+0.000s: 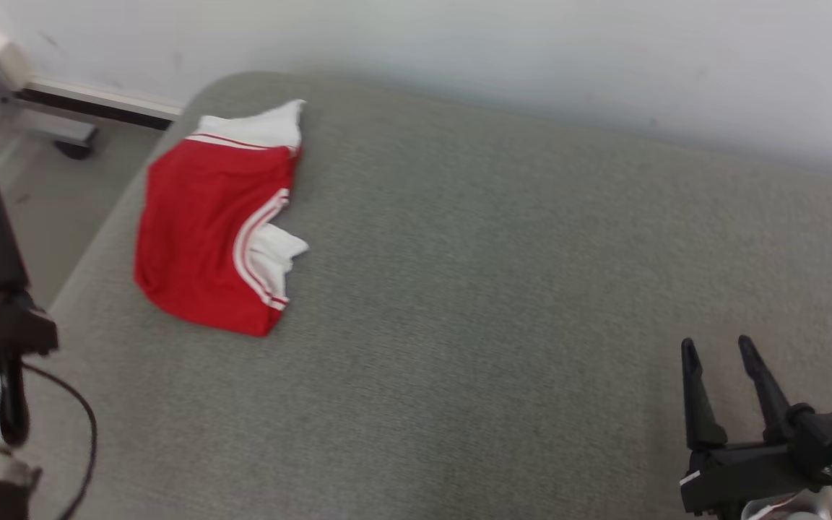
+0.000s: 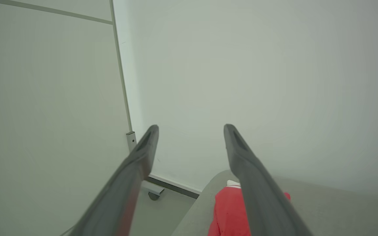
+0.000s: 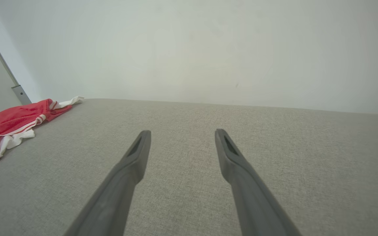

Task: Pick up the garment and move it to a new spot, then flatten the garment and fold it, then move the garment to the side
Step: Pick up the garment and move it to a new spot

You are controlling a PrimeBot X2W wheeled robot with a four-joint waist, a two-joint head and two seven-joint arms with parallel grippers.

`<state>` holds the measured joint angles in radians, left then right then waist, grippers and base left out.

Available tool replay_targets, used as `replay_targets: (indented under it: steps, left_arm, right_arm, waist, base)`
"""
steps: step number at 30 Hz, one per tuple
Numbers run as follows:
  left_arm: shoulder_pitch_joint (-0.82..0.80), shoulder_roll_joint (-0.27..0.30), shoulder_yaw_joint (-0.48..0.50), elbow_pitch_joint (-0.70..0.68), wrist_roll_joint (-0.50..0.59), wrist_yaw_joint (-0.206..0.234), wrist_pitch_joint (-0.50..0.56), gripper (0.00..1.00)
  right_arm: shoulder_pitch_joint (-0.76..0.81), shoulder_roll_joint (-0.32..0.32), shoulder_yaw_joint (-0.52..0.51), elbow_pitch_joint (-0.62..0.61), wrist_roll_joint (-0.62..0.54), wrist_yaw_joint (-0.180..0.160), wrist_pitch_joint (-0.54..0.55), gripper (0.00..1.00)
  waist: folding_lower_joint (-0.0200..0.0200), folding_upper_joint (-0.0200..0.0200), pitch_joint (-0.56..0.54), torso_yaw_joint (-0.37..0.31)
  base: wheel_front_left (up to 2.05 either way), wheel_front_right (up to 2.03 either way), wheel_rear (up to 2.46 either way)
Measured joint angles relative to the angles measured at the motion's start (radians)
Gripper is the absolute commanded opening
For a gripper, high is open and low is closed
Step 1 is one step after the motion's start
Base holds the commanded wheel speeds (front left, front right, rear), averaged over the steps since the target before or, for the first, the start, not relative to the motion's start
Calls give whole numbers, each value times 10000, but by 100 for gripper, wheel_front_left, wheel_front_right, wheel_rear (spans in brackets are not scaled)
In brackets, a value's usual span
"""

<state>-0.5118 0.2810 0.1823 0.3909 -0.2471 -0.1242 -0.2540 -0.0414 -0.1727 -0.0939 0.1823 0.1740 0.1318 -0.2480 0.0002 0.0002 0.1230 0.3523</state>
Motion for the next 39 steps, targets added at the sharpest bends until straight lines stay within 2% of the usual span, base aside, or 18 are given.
replay_targets:
  steps: [6, 14, 21, 25, 28, 32, 39]
  left_arm:
    - [-1308, 777, -115, 802, -412, -13, 194, 100]
    - [-2786, 1459, -500, 2491, -959, -71, 734, 100]
    - [-3554, 1751, -1166, 4073, -1304, -75, 1687, 100]
    - [-3667, 1705, -1578, 4892, -1672, -77, 2242, 100]
    - [-3707, 1624, -1942, 5361, -2105, -77, 2888, 100]
    - [-3729, 1818, -2476, 6136, -2955, -75, 4523, 100]
    - [-3747, 1925, -2798, 6625, -3733, -77, 5358, 100]
  right_arm:
    - [-116, -59, -284, -813, -146, 0, 213, 100]
    - [-299, -84, -460, -1547, -157, 0, 431, 100]
    - [-451, -102, -527, -1914, -171, 0, 635, 100]
    - [-454, -150, -619, -2013, -186, 0, 731, 100]
    - [-453, -142, -648, -2079, -259, 0, 817, 100]
    - [-454, -111, -639, -2153, -341, 0, 911, 100]
    - [-457, -75, -594, -2178, -345, 0, 951, 100]
  waist:
    - [1, 0, 852, -871]
    - [0, 0, 1984, -1837]
    - [0, 1, 2701, -2479]
    - [0, 0, 2935, -2711]
    - [0, 1, 2991, -2805]
    - [-3, -2, 2919, -2837]
    - [-3, -2, 2893, -2964]
  base:
    - [0, 0, 0]
    - [0, 0, 0]
    - [0, 0, 0]
    - [0, 0, 0]
    - [0, 0, 0]
    - [0, 0, 0]
    - [0, 0, 0]
